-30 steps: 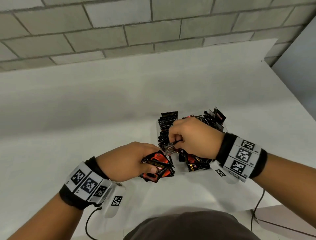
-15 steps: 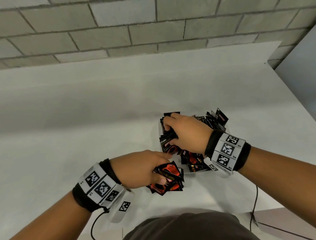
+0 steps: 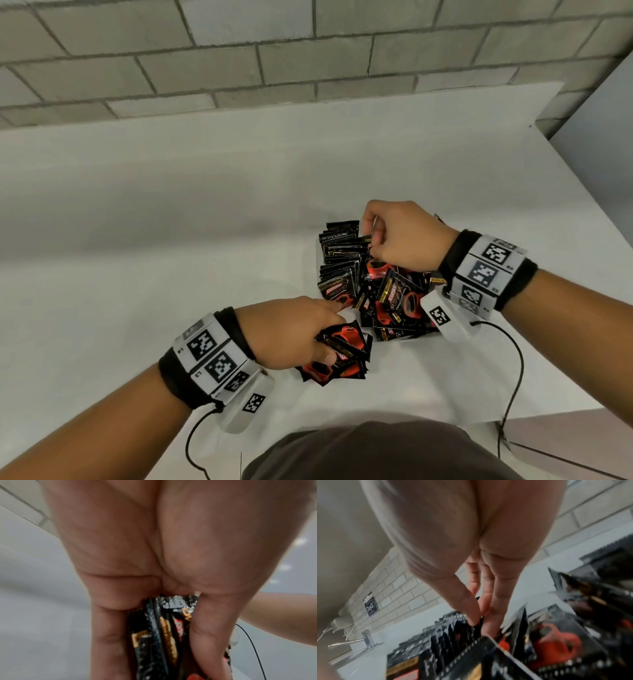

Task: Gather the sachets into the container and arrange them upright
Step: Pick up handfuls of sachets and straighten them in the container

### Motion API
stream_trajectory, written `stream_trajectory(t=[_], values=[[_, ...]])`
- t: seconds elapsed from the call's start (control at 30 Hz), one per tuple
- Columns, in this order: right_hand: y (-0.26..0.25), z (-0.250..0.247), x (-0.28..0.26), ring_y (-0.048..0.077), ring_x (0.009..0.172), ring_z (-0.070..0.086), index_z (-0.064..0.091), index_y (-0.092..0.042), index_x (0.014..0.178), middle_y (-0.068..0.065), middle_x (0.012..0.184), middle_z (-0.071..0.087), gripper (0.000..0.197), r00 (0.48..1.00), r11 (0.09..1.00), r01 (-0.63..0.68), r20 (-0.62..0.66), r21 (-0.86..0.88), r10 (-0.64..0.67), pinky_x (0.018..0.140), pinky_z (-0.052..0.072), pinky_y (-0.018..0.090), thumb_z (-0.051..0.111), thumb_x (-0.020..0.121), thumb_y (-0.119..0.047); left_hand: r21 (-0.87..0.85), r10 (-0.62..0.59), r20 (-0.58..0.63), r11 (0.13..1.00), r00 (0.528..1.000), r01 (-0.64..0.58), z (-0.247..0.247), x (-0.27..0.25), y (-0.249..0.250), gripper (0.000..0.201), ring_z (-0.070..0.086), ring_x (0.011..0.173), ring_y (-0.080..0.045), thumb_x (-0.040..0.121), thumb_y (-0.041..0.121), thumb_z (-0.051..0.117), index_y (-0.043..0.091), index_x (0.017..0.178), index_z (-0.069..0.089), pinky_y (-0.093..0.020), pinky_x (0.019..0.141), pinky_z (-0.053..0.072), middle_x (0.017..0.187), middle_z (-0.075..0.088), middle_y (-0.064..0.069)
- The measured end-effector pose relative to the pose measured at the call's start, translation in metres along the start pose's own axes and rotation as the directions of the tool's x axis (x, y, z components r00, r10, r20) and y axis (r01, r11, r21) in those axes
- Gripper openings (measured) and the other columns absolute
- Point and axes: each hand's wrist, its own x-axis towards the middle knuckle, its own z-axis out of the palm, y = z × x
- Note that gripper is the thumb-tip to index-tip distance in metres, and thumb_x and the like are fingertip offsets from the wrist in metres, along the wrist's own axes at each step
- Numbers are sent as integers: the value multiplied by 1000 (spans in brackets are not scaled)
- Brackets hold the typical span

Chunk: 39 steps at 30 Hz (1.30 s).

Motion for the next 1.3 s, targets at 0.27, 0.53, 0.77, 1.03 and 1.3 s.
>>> stream_trajectory(t=[0.27,0.53,0.77,1.03,1.3], values=[[3,15,10,16,77,67,56,-16,101,1,87,72,27,999,996,15,41,83,-18,67,52,22,70,82,-4,14,-3,36,1000,999,3,-4,5,-1,30,54,125,-23,99,30,64,19,127,65,-45,104,46,143,52,-5],[9,15,12,9,72,62,60,-17,93,-4,85,67,20,996,996,81,42,34,-82,61,46,10,69,82,-3,-31,8,89,999,996,-5,-10,10,2,21,62,105,-19,98,30,65,21,117,67,-41,95,51,116,65,0],[17,8,16,11,79,66,59,-23,86,-3,88,70,16,995,996,72,-69,49,-69,69,50,21,68,87,-10,-80,-18,106,996,994,27,-14,11,2,21,62,107,-23,97,29,67,16,114,68,-35,94,50,117,64,-6],[15,16,12,17,80,66,58,-18,93,0,87,69,20,989,990,142,41,7,-142,77,56,33,65,84,-1,-105,-29,84,994,996,38,-11,14,3,26,64,105,-24,97,28,68,13,118,68,-39,94,52,115,66,-7],[17,14,19,16,80,70,55,-22,90,-1,86,74,23,996,996,80,21,49,-81,76,57,33,74,84,-11,-120,-29,74,992,997,37,-10,12,3,26,63,105,-22,97,30,68,17,119,66,-37,94,52,116,65,-6]])
